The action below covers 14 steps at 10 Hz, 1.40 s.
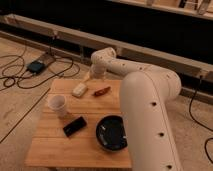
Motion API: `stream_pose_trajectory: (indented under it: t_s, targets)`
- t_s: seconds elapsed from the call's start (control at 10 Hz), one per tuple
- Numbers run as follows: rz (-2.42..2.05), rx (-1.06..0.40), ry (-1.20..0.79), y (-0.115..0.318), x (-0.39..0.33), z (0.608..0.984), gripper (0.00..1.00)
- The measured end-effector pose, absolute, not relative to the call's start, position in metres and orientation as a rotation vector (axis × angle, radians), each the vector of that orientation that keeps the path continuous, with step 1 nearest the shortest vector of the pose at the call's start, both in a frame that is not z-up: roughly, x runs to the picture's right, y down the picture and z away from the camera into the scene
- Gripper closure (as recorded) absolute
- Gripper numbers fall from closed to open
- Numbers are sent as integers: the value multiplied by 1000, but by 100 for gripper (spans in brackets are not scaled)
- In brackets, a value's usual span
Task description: Place the pepper on the white sponge
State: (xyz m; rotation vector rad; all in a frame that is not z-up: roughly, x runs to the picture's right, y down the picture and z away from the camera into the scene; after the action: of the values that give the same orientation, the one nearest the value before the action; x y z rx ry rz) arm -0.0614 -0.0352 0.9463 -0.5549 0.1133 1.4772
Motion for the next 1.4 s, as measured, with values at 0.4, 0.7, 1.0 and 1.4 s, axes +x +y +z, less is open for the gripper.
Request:
stream_pose_trajectory:
  t_s: [0.4,0.7,1.0,1.4]
  targets:
    - [1534,-560,223,-12,-42,944,26]
    - [1558,-561,271,-4,-34,941,26]
    - [1589,-567,294,2,-31,949,26]
    - [1610,-598,349,15,-22,969,26]
